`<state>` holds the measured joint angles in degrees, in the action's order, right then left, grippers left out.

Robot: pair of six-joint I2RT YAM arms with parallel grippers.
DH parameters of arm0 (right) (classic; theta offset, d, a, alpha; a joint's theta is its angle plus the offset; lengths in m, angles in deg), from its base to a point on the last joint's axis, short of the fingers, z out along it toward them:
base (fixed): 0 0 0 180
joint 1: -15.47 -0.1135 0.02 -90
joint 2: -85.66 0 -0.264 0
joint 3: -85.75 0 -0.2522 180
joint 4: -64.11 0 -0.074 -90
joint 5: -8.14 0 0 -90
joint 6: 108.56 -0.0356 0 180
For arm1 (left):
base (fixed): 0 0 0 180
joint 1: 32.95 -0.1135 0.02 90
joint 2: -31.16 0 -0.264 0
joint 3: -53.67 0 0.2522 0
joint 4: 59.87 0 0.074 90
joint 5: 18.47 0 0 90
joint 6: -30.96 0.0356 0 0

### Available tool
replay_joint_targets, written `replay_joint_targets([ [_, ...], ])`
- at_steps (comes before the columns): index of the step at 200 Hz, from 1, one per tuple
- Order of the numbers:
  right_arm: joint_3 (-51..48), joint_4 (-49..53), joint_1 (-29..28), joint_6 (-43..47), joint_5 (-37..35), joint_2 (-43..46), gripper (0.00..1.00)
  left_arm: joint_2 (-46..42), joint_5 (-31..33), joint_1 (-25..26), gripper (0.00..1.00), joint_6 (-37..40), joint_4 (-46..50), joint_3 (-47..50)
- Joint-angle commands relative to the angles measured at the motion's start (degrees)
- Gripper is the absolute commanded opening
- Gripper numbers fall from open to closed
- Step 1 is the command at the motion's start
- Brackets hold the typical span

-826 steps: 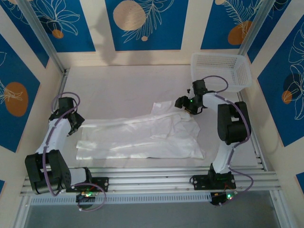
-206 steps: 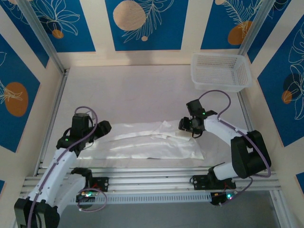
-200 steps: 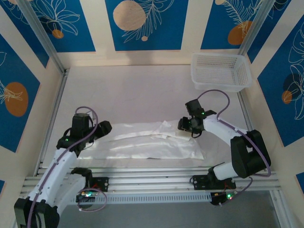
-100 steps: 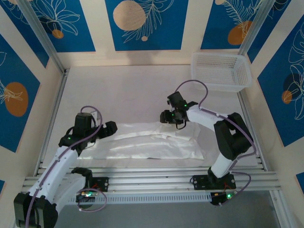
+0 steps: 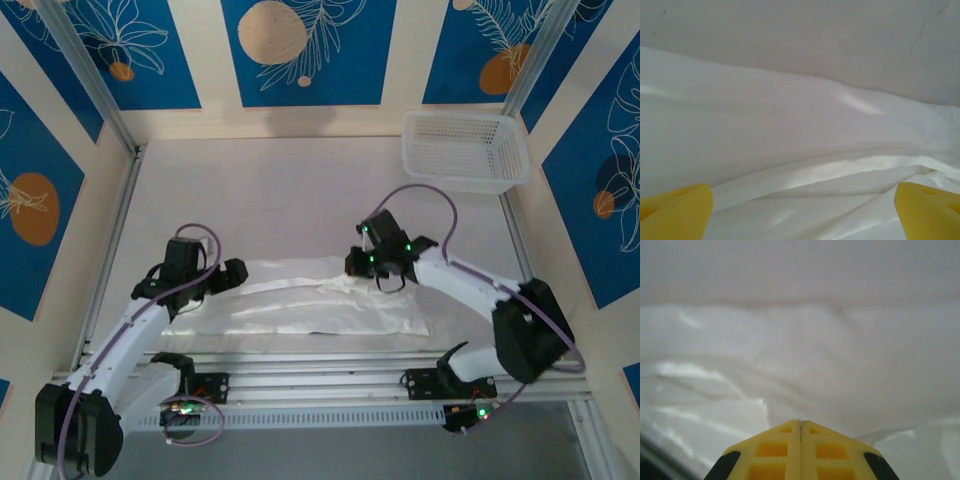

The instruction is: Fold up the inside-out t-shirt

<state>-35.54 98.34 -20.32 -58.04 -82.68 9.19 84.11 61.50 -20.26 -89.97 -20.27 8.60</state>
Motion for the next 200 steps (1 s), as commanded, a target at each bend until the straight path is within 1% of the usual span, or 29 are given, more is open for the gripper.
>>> replay_joint_targets([
  [1,-8.59,0.74,-4.33,-8.81,2.44,6.59,0.19,0.08,1.20,0.62,0.94,-0.01,-1.61,0.89],
  [14,-10.03,3.45,-4.85,-10.12,3.09,11.67,0.21,0.29,1.21,0.59,0.94,-0.04,-2.12,0.99],
  [24,-9.47,6.01,-4.24,-10.02,1.04,16.03,0.23,0.61,1.08,0.64,0.93,-0.09,-2.44,0.77],
  [28,-9.23,6.44,-3.70,-9.86,0.08,17.70,0.26,0.78,1.13,0.65,0.93,-0.08,-2.51,0.65],
  [39,-9.06,6.08,-0.59,-8.74,-2.24,21.20,0.36,1.16,0.89,0.60,0.93,-0.04,-2.61,0.28],
  [47,-8.59,6.34,3.29,-8.21,-3.37,22.03,0.40,1.33,0.71,0.63,0.93,-0.13,-2.57,-0.04],
  [59,-7.38,6.22,10.53,-5.91,-2.93,20.25,0.41,1.06,0.27,0.62,0.93,-0.12,-2.09,-0.30],
  [73,-5.30,6.09,18.15,-2.50,-1.06,14.62,0.45,-0.15,0.33,0.63,0.94,-0.15,-1.21,-0.32],
  [90,-1.89,5.56,22.09,2.59,-1.08,6.60,0.53,-1.98,0.82,0.62,0.94,0.27,0.22,-0.15],
  [102,0.25,4.00,23.02,5.27,0.94,1.66,0.56,-2.81,1.40,0.67,0.94,0.48,1.05,-0.08],
  [120,3.38,2.88,23.03,6.61,4.78,-4.40,0.57,-2.87,1.33,0.65,0.94,0.37,0.89,-0.05],
  [133,4.33,2.24,22.24,6.32,4.71,-7.21,0.56,-2.07,0.83,0.67,0.94,0.20,0.66,-0.26],
  [151,3.81,0.38,21.95,5.12,5.85,-9.27,0.56,-1.27,0.09,0.59,0.94,0.11,0.35,-0.84],
  [168,2.86,-0.54,21.75,3.95,8.20,-9.83,0.51,-1.08,0.34,0.67,0.94,0.18,0.35,-1.17],
  [200,1.14,-0.92,20.68,4.39,8.08,-10.26,0.52,-0.92,0.71,0.67,0.94,-0.02,-0.04,-0.88],
])
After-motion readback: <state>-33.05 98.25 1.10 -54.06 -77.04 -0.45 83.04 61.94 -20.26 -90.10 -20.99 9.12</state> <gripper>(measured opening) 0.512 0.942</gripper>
